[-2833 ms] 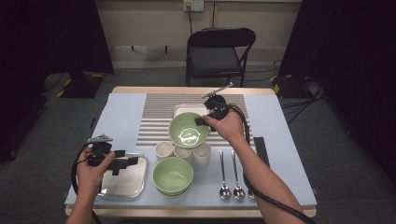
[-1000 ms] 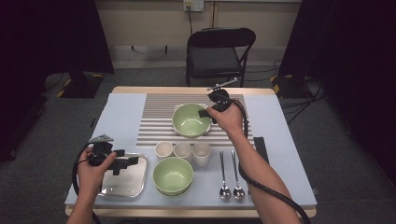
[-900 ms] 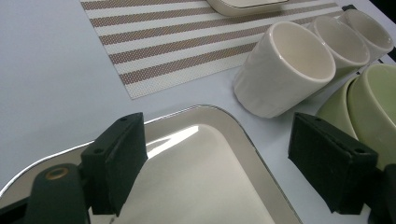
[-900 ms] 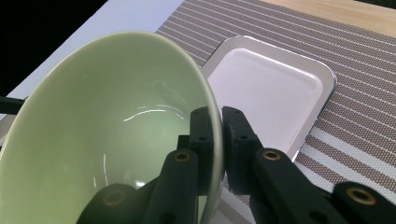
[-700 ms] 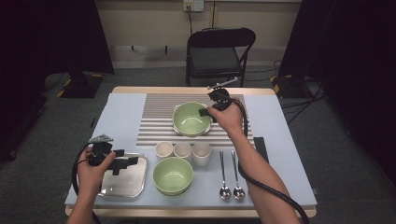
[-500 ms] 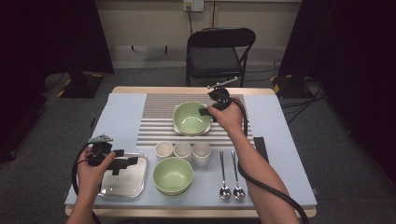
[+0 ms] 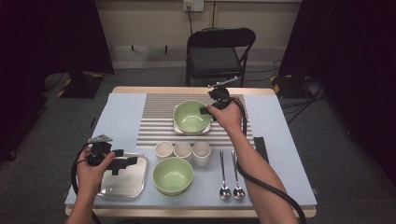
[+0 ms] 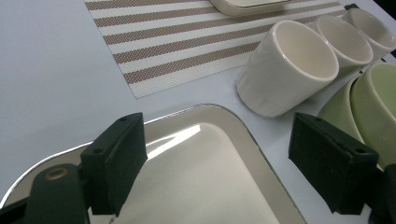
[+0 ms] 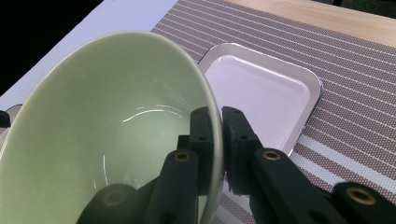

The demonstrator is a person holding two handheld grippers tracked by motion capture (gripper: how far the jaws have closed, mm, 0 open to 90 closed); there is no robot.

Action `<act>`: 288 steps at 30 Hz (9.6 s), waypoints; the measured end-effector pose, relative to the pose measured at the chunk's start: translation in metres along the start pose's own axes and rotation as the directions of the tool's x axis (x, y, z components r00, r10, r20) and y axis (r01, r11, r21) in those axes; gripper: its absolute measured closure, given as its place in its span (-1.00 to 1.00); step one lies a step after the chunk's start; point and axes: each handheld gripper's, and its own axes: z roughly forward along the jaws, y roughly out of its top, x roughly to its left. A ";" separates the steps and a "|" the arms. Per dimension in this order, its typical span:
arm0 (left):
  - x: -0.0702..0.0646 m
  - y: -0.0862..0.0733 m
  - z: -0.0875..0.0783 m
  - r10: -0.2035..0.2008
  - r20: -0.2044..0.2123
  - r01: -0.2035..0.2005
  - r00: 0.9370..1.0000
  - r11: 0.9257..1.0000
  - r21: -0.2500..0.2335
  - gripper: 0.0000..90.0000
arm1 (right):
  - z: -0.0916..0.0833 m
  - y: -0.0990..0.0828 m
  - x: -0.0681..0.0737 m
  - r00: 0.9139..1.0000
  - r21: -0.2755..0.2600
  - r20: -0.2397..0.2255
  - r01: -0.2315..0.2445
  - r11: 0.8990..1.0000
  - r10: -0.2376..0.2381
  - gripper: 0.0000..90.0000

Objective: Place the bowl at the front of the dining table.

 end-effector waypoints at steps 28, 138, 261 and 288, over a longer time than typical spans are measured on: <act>0.000 0.000 0.001 0.002 0.000 -0.002 1.000 1.000 0.006 -0.58 | 0.014 0.002 -0.011 1.000 -0.002 0.015 -0.015 1.000 0.015 0.86; 0.010 -0.003 -0.004 -0.010 -0.018 0.010 1.000 1.000 0.001 -0.57 | 0.058 0.010 -0.043 0.992 -0.045 0.105 -0.062 0.997 0.066 0.86; 0.011 -0.005 0.000 -0.002 -0.006 0.002 1.000 1.000 0.010 -0.58 | 0.112 -0.007 -0.059 0.985 -0.046 0.154 -0.069 0.997 0.075 0.86; 0.009 -0.004 -0.001 0.001 -0.009 -0.001 1.000 1.000 0.006 -0.58 | 0.111 -0.009 -0.056 0.983 -0.053 0.176 -0.036 0.998 0.045 0.79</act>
